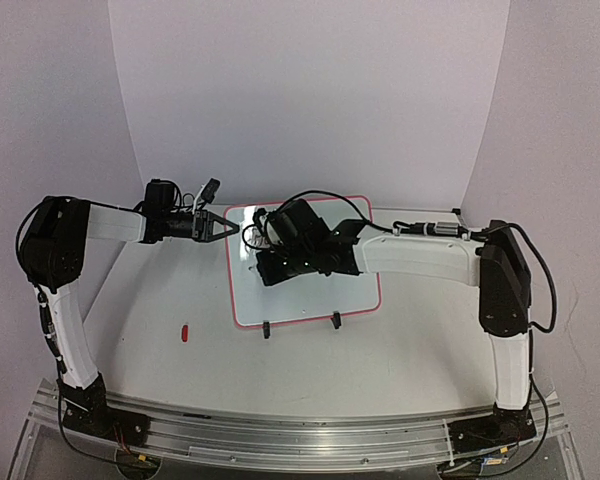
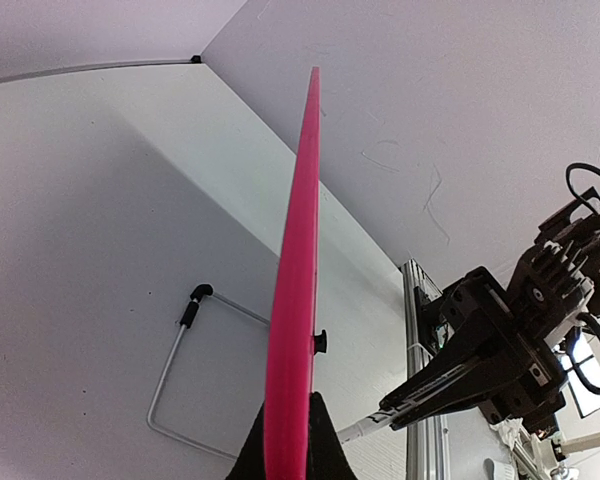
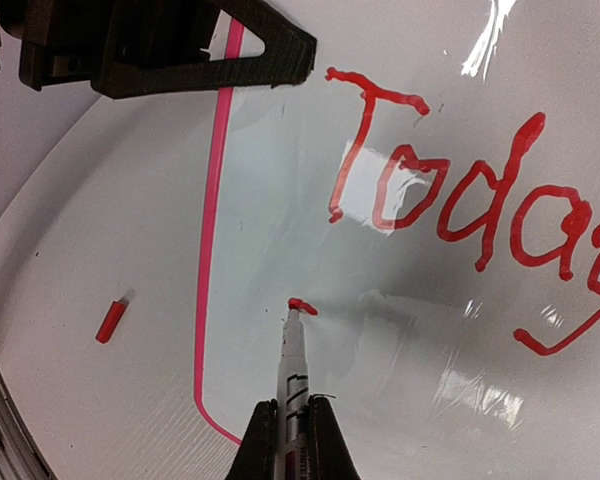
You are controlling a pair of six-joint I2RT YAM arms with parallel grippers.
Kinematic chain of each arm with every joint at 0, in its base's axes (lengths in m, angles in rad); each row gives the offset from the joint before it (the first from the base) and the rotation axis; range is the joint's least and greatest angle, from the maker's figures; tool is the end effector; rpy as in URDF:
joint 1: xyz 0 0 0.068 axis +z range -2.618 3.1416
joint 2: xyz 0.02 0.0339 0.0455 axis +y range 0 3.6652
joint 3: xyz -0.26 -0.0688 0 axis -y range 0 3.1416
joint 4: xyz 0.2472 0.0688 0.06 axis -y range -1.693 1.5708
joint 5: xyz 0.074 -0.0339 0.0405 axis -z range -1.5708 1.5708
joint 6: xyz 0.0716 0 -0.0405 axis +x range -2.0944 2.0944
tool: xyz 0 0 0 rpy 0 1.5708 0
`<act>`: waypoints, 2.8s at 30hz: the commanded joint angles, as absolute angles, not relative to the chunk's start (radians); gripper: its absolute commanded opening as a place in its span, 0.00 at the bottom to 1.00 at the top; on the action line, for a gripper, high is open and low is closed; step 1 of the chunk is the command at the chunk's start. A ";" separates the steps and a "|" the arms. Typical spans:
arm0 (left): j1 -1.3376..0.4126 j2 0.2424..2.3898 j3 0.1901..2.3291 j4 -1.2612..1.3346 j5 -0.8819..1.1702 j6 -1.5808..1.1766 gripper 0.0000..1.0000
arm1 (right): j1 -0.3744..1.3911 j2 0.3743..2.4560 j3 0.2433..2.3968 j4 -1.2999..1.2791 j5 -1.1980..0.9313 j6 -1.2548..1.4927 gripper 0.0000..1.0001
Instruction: Write a sentence on the whiteboard
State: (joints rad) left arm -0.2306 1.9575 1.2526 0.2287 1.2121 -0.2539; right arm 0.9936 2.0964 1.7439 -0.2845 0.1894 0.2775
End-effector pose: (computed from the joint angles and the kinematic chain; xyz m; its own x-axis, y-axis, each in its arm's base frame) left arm 0.4065 -0.1643 0.1944 -0.6556 0.0634 -0.7524 0.7497 0.1730 -0.6387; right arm 0.2946 0.4277 0.2235 -0.5150 -0.2978 -0.8038 -0.6232 0.7739 0.1125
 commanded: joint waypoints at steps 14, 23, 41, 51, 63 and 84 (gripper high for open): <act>-0.243 1.984 1.239 0.239 1.098 -0.170 0.00 | 0.992 2.119 1.767 -0.459 0.138 0.282 0.00; -0.243 1.984 1.240 0.239 1.096 -0.170 0.00 | 0.993 2.141 1.777 -0.468 0.089 0.302 0.00; -0.244 1.985 1.239 0.238 1.094 -0.167 0.00 | 1.000 2.163 1.835 -0.455 0.092 0.293 0.00; -0.243 1.983 1.237 0.238 1.095 -0.166 0.00 | 0.999 2.058 1.773 -0.428 0.008 0.296 0.00; -0.244 1.983 1.237 0.239 1.093 -0.167 0.00 | 0.998 2.076 1.784 -0.361 0.047 0.300 0.00; -0.243 1.984 1.238 0.237 1.094 -0.164 0.00 | 0.995 2.142 1.808 -0.366 0.187 0.298 0.00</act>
State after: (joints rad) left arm -0.2306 1.9575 1.2526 0.2291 1.2110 -0.2508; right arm 0.9993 2.1220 1.7782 -0.3820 0.1301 0.2977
